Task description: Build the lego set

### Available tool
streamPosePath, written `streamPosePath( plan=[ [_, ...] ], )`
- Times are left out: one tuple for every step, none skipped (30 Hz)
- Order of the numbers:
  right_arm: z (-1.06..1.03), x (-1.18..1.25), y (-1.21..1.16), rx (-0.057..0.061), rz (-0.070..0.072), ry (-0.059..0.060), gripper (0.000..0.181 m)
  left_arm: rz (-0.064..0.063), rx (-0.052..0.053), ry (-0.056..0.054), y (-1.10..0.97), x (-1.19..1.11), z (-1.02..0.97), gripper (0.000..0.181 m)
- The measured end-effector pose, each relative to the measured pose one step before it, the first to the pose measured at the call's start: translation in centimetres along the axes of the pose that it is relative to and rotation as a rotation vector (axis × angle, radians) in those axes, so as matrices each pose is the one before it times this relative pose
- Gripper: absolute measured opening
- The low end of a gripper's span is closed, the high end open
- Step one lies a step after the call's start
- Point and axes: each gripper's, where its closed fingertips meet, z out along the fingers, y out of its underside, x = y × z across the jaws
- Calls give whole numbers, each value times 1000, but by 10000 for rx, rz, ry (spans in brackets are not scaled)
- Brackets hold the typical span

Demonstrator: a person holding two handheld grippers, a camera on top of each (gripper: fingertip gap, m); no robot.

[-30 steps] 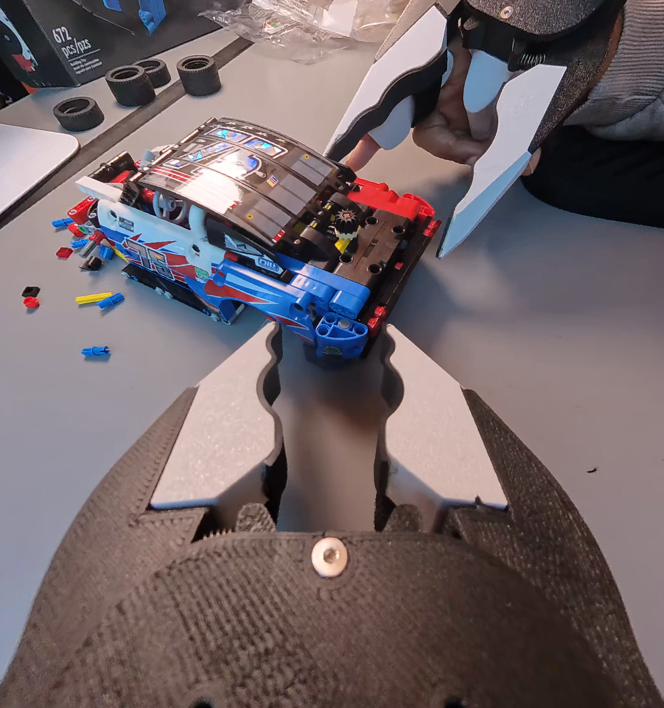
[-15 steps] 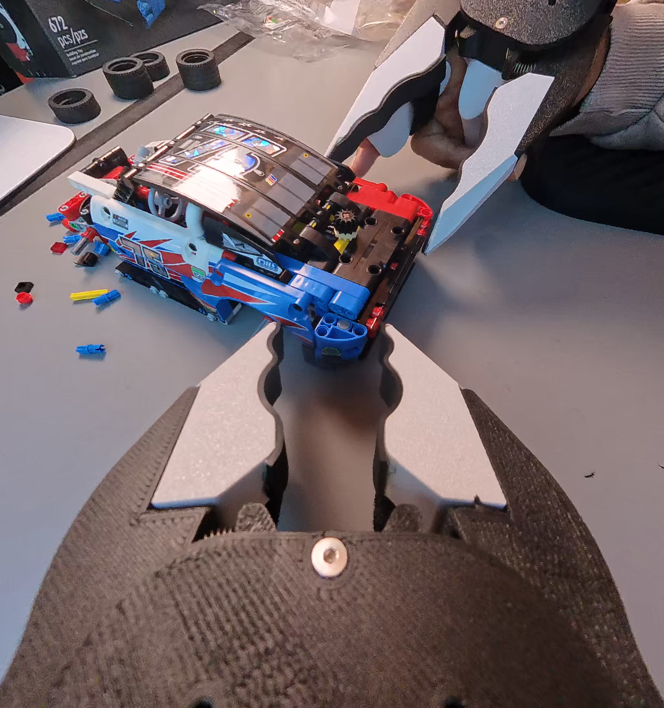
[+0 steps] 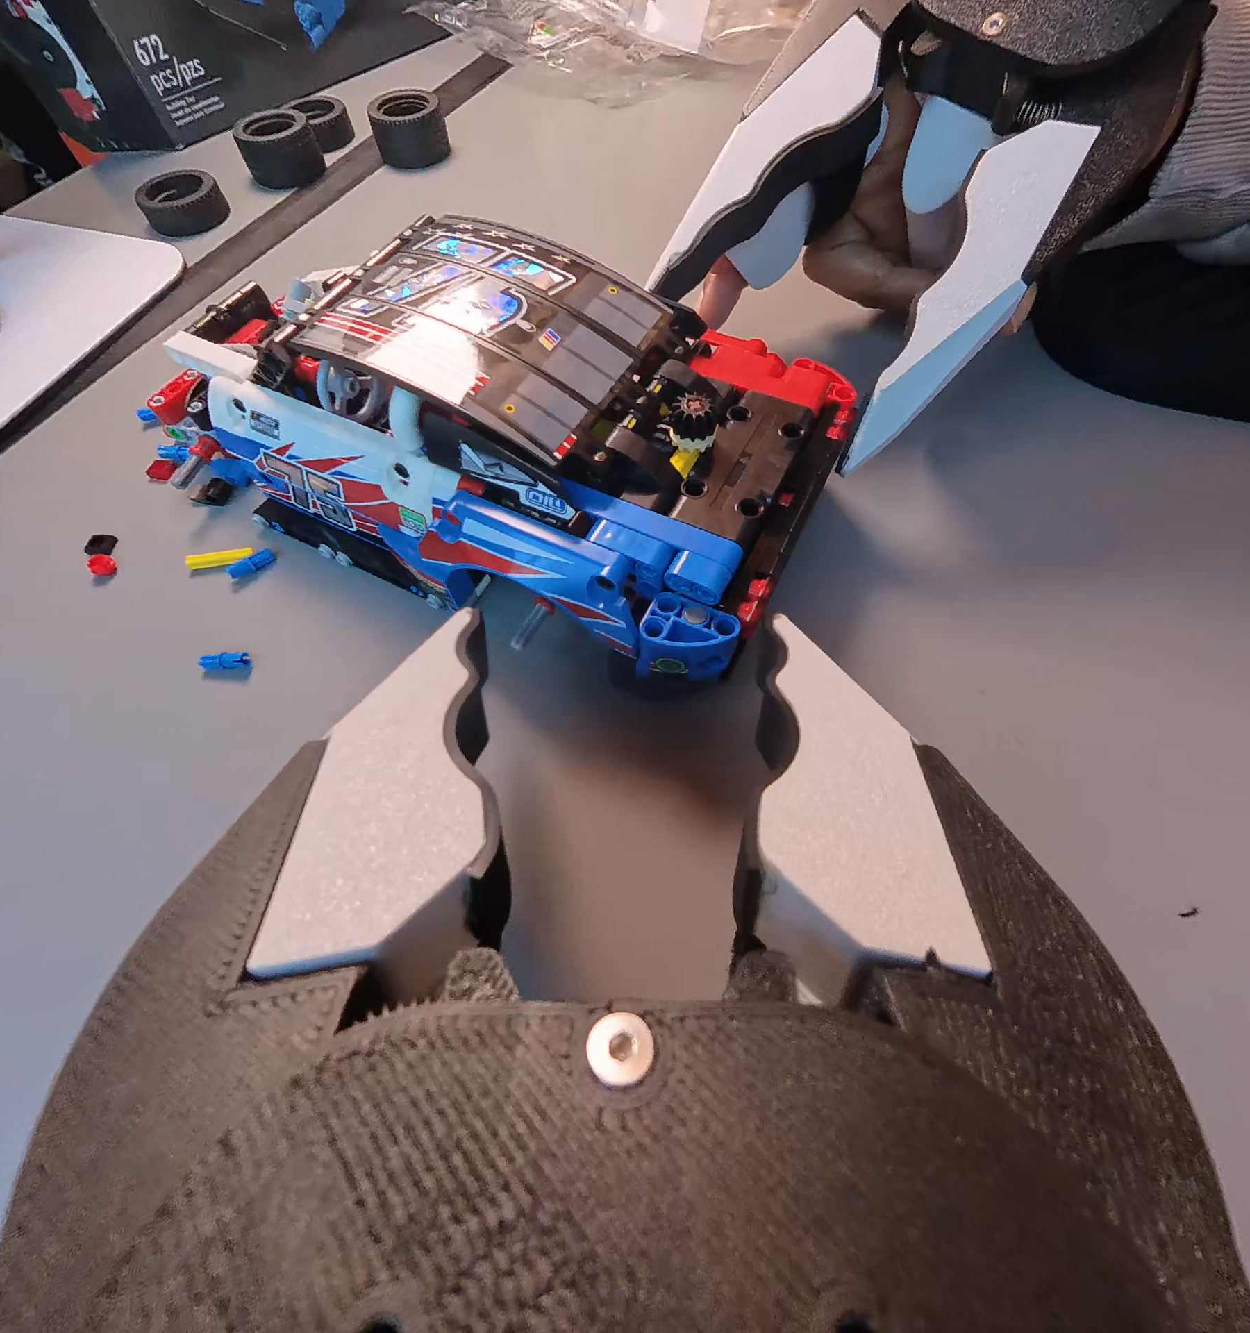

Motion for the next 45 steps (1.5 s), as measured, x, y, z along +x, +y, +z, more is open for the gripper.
streamPosePath(
  plan=[
    [-1, -11, 3, -2, -9, -12, 87, 60, -103, 91, 130, -159, 150, 80],
    [13, -41, -9, -2, -29, -26, 87, -52, -166, 169, 189, -121, 217, 88],
    [24, -24, 0, -6, -33, -17, 87, -123, -163, 228, 144, -76, 245, 95],
    [20, -42, -8, -8, -34, -24, 87, -88, -102, 227, 32, -44, 228, 101],
    [18, -29, -13, -10, -16, -23, 87, 23, -50, 184, -44, -60, 205, 103],
    [20, -8, -28, -5, -4, -18, 87, 100, -41, 163, -61, -66, 180, 104],
    [16, -7, -16, 0, 16, -18, 87, 89, -40, 203, -48, 43, 177, 102],
    [24, 4, -33, 12, 16, -10, 87, 37, -22, 174, -74, 40, 133, 99],
    [3, 56, -1, 5, 36, 29, 87, 78, 1, 32, -40, -90, 54, 99],
    [-16, 67, 7, 18, 31, 44, 87, 35, 16, 25, -34, -42, -11, 97],
    [8, 23, -2, 33, 35, 29, 87, 35, 12, 35, 13, 26, -57, 94],
    [3, 9, -15, 25, 27, 18, 86, 97, 103, 267, -88, 462, -118, 78],
    [6, 8, -6, -6, 21, 5, 86, 41, -13, 20, 30, 97, -20, 78],
    [25, 1, -3, -2, -9, 6, 86, 32, -5, -34, 10, -6, -4, 78],
    [14, 10, 7, -7, -19, 17, 86, -6, -6, -14, 4, -21, 3, 78],
    [11, 7, -5, -3, -6, 14, 86, -19, 1, 2, -1, -20, -2, 78],
    [-2, 3, -14, 4, 7, 5, 86, -12, 0, 13, 3, 19, -5, 77],
    [2, 8, -6, 6, 6, 2, 86, -11, 0, 9, 4, 13, -6, 76],
    [3, 0, -4, 1, 6, 10, 86, 3, 2, -8, 8, 13, -14, 75],
    [16, 12, 3, -4, -6, 25, 86, 0, 0, -7, 6, 10, -8, 74],
    [7, 3, 10, -6, -14, 17, 86, -14, 0, 18, 3, 28, -5, 73],
    [2, 9, -4, 3, 13, 13, 86, -26, 1, 19, 1, 1, -7, 73],
    [17, 9, -7, -3, 16, 17, 86, -32, 0, 27, 1, 2, -6, 72],
    [-7, 9, -16, 9, 8, 12, 86, -58, 10, 31, -11, -19, -7, 70],
    [4, 13, -29, 12, 81, 4, 85, -91, 3, 39, 1, 10, 0, 69],
    [10, 13, -5, -1, 4, 16, 85, -62, -9, 35, 7, 16, 12, 68],
    [-2, -2, -4, 3, -5, 12, 85, -23, -3, 18, 0, 13, 1, 66],
    [0, 6, 0, 0, 5, 7, 85, -10, -7, 7, 15, 24, 6, 66],
    [4, 6, -4, 0, -8, 14, 85, -18, -4, 7, 4, 9, -2, 65],
    [11, 7, -6, -2, 2, 18, 84, 2, -5, -1, 11, -9, 8, 64],
    [7, 41, -1, -4, 7, 38, 83, 8, -3, -6, 3, 9, 2, 64],
    [-8, 11, 4, -1, -3, 15, 83, 28, -1, -16, 5, 9, 1, 63],
    [0, 8, 8, 0, -14, 15, 83, 39, 0, -33, -8, 7, 5, 63],
    [3, 14, -2, -2, -12, 17, 82, 20, 0, -33, 10, 10, -7, 62],
    [1, 16, -3, 4, 9, 9, 82, 15, 0, -24, 3, 6, 1, 62],
    [-6, 10, 1, 1, -3, 14, 82, 14, -3, -20, 16, 12, 4, 61],
    [-5, 17, -1, 0, -8, 24, 81, 4, 1, -16, -5, 4, 9, 60],
    [-5, 27, -1, 0, -5, 32, 81, -10, -6, -6, 9, 1, 13, 59],
    [4, 83, 22, -13, 8, 63, 81, -104, -61, 62, 99, 88, 38, 54],
    [-6, 73, 11, -6, 15, 53, 81, -119, -7, 43, -3, 27, 35, 53],
    [-6, 34, -7, 3, 11, 15, 81, 1, -2, -19, 4, -25, 15, 53],
    [11, 35, 9, -2, 5, 19, 81, -5, 3, -30, -17, -42, 21, 53],
    [34, 58, -7, -6, 30, 27, 81, -95, 16, -14, -36, -92, 30, 53],
    [35, 63, -7, -10, 81, 17, 82, -100, 0, 34, -31, -63, 18, 54],
    [8, 28, 6, -4, 13, -4, 82, -37, 0, 44, -4, -26, 4, 54]
  ],
)
